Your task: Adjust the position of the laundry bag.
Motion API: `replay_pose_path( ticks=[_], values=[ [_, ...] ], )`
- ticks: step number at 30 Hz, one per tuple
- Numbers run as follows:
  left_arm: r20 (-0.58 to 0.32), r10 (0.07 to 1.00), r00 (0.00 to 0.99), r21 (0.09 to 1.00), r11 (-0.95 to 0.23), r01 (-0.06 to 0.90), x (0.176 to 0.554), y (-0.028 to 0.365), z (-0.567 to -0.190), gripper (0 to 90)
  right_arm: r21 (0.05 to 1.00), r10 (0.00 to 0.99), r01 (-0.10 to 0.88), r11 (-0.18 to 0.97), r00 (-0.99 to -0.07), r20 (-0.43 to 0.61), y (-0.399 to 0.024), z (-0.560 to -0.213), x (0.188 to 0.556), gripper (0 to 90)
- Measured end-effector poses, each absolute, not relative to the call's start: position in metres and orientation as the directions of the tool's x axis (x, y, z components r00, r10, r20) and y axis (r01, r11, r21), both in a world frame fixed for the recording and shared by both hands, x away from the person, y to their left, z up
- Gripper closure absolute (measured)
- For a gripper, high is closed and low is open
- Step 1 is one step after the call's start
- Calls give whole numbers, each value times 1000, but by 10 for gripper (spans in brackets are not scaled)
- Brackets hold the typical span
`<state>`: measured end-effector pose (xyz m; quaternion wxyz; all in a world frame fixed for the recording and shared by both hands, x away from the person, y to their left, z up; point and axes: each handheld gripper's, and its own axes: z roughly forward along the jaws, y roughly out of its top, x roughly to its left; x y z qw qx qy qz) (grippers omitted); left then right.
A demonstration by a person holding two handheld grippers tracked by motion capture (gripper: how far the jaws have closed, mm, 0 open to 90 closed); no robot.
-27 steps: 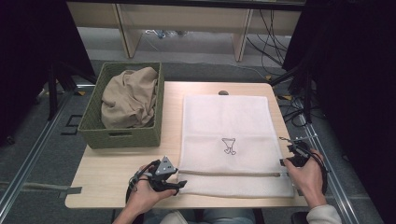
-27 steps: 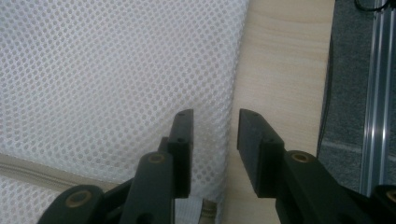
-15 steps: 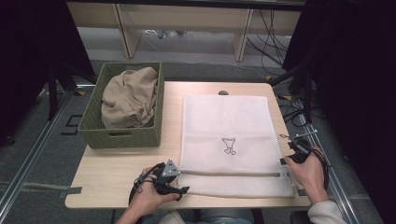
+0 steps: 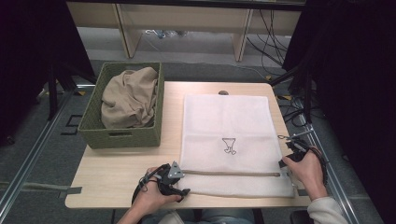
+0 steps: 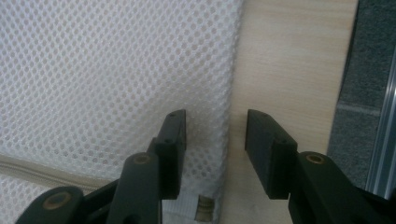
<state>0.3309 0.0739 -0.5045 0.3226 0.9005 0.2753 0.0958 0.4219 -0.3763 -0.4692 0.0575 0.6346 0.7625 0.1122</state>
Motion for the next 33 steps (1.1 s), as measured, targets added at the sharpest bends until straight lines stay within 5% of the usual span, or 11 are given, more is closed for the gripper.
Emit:
replay_pose_path(
  ticks=[8, 13, 22, 33],
  values=[
    [-23, 544, 839, 629, -644, 435, 335, 74, -505, 387, 204, 989, 973, 112, -129, 70, -366, -469, 421, 643],
    [-16, 523, 852, 615, -666, 421, 339, 72, -502, 558, 216, 979, 958, 189, -201, 32, -364, -471, 423, 696],
    [-35, 549, 835, 614, -647, 451, 342, 68, -501, 797, 204, 981, 962, 178, -191, 42, -359, -470, 423, 799],
    [-44, 604, 796, 641, -594, 486, 338, 84, -494, 834, 236, 974, 953, 192, -214, 72, -355, -468, 424, 850]
  ],
)
